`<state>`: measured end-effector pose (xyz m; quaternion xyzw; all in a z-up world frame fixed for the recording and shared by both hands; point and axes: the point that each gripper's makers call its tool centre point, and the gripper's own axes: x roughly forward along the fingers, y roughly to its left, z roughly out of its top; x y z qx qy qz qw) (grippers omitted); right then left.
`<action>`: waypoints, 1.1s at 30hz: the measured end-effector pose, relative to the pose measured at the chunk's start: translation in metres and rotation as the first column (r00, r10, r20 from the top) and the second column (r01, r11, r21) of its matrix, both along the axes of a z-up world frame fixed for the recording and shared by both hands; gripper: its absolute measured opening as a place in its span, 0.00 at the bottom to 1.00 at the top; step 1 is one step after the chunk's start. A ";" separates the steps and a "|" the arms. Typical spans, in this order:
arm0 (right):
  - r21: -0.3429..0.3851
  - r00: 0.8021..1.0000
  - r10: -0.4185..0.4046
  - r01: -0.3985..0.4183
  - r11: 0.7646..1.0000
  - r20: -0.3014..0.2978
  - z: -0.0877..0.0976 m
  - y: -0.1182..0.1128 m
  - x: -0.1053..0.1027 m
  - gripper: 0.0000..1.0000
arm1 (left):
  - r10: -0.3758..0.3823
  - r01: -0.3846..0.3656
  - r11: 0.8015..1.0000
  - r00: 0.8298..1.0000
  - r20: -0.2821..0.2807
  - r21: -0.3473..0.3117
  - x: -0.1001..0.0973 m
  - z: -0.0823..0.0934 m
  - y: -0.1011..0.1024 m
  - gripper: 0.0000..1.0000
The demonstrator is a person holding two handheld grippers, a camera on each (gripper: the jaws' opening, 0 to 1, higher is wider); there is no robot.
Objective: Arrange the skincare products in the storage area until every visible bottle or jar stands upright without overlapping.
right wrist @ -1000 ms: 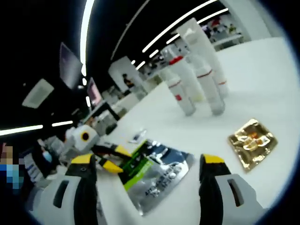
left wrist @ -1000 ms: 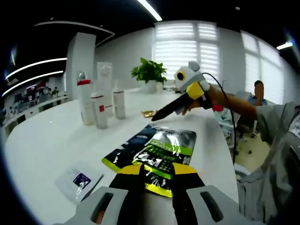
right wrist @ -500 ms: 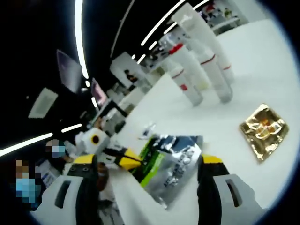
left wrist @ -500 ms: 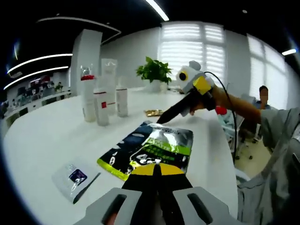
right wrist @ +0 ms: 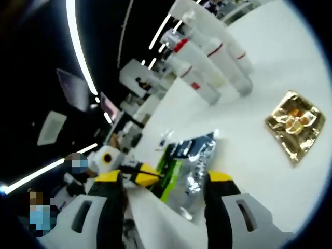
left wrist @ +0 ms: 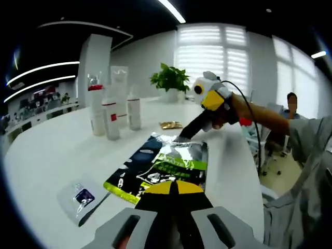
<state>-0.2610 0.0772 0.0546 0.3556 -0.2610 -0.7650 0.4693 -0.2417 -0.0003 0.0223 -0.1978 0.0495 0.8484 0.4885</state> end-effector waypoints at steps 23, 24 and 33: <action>0.099 0.995 -0.096 0.097 0.990 -0.010 -0.015 0.002 -0.009 0.00 | -0.022 0.022 1.000 1.000 -0.009 0.009 0.004 0.001 0.007 0.00; 0.095 0.995 -0.095 0.097 0.991 -0.022 -0.012 -0.002 -0.001 0.00 | -0.029 0.029 0.999 0.999 0.019 0.036 0.008 0.003 0.010 0.00; 0.023 0.958 -0.085 0.095 0.995 -0.274 0.048 -0.013 0.025 0.00 | 0.019 0.002 0.995 0.979 -0.204 0.101 0.013 0.046 -0.007 0.24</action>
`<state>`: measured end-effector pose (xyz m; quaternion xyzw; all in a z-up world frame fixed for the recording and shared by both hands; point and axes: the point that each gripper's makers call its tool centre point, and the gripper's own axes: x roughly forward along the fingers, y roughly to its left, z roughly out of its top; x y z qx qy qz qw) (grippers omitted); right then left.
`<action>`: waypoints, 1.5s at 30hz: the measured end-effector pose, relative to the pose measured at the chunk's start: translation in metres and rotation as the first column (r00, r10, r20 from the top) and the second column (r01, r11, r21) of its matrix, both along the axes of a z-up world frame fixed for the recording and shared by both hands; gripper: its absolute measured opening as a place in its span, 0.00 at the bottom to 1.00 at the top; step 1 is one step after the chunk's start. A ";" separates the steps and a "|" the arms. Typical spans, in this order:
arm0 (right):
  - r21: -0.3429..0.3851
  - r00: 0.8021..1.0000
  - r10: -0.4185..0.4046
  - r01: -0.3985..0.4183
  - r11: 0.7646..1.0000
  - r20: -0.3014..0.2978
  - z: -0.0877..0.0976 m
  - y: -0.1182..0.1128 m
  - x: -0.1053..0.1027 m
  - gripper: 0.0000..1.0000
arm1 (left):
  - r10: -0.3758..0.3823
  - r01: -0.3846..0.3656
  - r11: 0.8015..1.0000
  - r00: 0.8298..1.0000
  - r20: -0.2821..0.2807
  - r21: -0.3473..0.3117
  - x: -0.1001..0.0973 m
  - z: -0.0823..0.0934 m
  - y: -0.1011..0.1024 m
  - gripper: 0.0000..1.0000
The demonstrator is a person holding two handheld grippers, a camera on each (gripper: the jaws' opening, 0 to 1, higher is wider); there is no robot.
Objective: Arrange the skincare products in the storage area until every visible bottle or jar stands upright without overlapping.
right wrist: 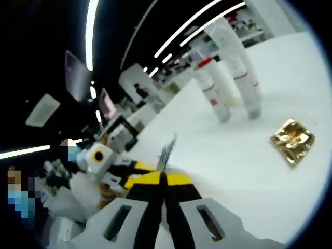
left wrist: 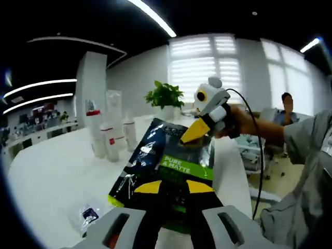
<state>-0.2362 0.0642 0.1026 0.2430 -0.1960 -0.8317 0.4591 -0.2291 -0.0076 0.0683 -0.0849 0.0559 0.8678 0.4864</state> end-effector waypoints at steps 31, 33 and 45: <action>-0.557 0.887 -0.215 -0.057 0.829 -0.410 0.125 -0.019 0.062 0.00 | -0.302 0.136 0.695 0.946 0.115 0.706 0.053 0.113 -0.035 0.02; -0.532 0.868 -0.231 -0.044 0.846 -0.440 0.122 -0.019 0.062 0.00 | -0.276 0.138 0.723 0.956 0.099 0.677 0.050 0.112 -0.036 0.01; -0.377 0.680 -0.330 0.084 0.922 -0.655 0.081 0.019 0.064 0.08 | -0.224 0.043 0.806 0.945 0.238 0.590 0.005 0.123 -0.045 0.00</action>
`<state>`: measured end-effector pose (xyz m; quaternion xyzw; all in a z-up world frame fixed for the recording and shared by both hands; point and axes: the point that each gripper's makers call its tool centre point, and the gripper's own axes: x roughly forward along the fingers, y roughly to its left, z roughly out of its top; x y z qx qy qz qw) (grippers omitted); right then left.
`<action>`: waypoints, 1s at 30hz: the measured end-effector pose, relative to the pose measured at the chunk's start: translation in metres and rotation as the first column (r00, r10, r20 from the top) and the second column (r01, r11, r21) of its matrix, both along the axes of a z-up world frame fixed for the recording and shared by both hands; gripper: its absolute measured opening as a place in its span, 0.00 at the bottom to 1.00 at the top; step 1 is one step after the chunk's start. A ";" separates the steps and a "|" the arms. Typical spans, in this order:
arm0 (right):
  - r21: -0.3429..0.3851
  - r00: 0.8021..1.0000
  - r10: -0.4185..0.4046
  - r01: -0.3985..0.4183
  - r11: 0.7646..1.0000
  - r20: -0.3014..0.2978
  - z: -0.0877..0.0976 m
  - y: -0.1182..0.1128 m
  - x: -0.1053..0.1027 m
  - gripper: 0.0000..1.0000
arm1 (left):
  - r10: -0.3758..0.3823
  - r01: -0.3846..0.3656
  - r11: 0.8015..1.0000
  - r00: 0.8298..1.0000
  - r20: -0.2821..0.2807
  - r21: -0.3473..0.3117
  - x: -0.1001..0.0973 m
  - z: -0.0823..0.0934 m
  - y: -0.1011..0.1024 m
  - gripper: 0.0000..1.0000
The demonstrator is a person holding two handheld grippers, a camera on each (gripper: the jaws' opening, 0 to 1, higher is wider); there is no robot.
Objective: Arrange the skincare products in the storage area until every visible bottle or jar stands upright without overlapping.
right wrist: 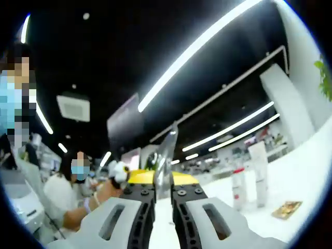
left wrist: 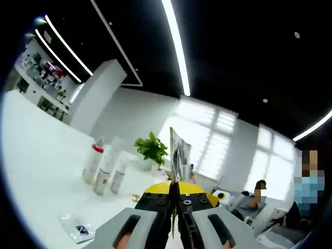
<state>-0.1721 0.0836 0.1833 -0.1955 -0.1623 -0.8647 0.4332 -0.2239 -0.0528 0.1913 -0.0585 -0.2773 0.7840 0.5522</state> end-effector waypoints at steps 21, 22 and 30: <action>-0.198 0.991 0.024 0.003 0.980 0.135 -0.066 0.071 0.036 0.00 | 0.164 -0.028 0.977 0.727 0.667 -0.210 -0.187 -0.090 -0.056 0.01; -0.211 0.989 0.034 -0.004 0.977 0.141 -0.067 0.071 0.035 0.00 | 0.171 -0.034 0.976 0.724 0.668 -0.214 -0.191 -0.092 -0.056 0.01; -0.293 0.971 0.151 -0.092 0.952 0.184 -0.089 0.053 0.040 0.00 | 0.209 -0.032 0.966 0.683 0.700 -0.257 -0.193 -0.119 -0.039 0.01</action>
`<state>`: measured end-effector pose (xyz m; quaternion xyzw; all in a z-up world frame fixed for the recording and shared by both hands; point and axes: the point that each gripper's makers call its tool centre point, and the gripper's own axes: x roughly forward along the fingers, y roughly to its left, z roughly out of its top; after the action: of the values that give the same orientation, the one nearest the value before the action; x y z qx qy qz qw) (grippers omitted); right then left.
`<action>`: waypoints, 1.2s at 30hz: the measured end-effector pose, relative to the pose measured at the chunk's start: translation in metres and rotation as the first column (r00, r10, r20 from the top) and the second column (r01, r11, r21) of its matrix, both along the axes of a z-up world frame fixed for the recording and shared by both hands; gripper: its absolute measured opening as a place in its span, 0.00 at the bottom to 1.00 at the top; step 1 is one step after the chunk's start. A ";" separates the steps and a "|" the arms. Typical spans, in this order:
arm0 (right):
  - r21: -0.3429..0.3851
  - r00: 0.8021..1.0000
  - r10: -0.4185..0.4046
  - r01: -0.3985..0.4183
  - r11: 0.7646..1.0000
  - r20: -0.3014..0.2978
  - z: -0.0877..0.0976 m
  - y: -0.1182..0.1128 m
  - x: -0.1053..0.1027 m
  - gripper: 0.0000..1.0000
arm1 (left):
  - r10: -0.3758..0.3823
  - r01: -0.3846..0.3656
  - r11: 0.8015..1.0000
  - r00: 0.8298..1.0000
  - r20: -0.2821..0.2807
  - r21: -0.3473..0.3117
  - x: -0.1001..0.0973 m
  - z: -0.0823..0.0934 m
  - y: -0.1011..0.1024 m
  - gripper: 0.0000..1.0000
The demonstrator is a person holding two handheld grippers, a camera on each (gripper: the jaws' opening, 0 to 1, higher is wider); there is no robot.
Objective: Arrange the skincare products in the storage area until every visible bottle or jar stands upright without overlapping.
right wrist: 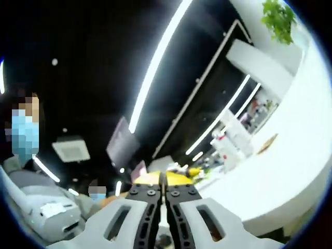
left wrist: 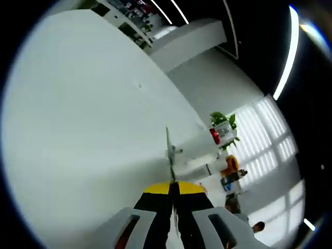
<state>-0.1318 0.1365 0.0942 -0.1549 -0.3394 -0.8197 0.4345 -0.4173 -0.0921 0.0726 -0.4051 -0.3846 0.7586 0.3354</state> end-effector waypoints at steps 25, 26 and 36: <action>0.064 0.996 0.089 -0.090 0.994 0.015 -0.014 -0.033 0.016 0.00 | 0.035 -0.059 0.975 0.993 -0.114 -0.214 -0.009 -0.033 -0.003 0.23; 0.065 0.996 0.086 -0.087 0.994 0.013 -0.013 -0.033 0.016 0.00 | 0.031 -0.060 0.970 0.992 -0.122 -0.236 -0.012 -0.034 -0.005 0.26; 0.088 0.996 0.087 -0.086 0.992 -0.006 -0.011 -0.035 0.019 0.00 | 0.058 -0.185 0.850 0.963 -0.262 -0.493 -0.041 -0.041 -0.024 0.39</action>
<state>-0.1128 0.1015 0.0829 -0.1246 -0.3073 -0.8135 0.4778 -0.4578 -0.1166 0.0319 -0.3607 -0.1507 0.8962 0.2098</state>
